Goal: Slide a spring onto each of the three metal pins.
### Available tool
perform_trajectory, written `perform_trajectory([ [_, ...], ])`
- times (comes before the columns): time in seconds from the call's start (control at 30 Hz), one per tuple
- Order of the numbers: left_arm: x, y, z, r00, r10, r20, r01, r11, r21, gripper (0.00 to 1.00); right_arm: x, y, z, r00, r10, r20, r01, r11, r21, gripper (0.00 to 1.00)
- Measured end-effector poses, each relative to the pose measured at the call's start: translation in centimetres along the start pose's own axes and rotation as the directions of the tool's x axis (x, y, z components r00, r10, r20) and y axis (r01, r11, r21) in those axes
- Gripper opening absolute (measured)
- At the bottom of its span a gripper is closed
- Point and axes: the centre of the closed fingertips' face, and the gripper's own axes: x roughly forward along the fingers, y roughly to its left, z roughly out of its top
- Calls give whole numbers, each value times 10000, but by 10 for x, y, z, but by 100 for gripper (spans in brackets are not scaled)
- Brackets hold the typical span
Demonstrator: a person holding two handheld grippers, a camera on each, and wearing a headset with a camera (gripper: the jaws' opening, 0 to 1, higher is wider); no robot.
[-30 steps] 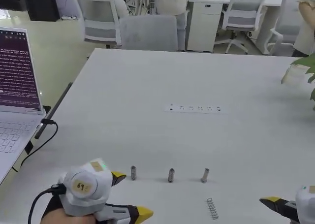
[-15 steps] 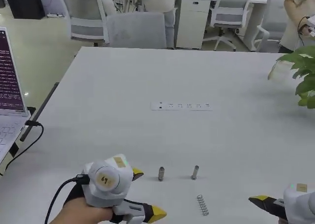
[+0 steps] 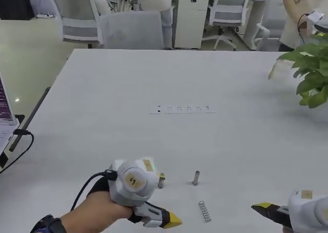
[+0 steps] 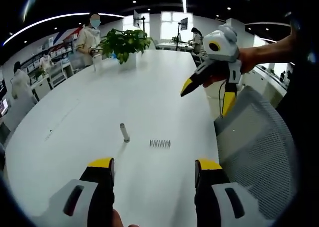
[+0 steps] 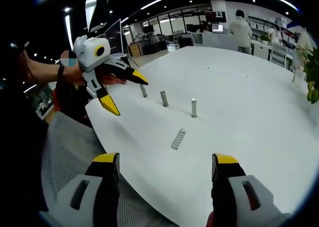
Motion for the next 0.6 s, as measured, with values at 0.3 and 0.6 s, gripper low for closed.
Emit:
perform_trajectory([
  [0.3,31,-9,7,9948,-830,-587,893,9895,1132,60,-3,5,-4,10000,54,-46,-54,10000,31,73],
  [0.6,59,-14,10,9837,-1394,-1139,1605,9658,2036,57,-3,9,-8,9999,98,-24,-97,9998,179,73],
])
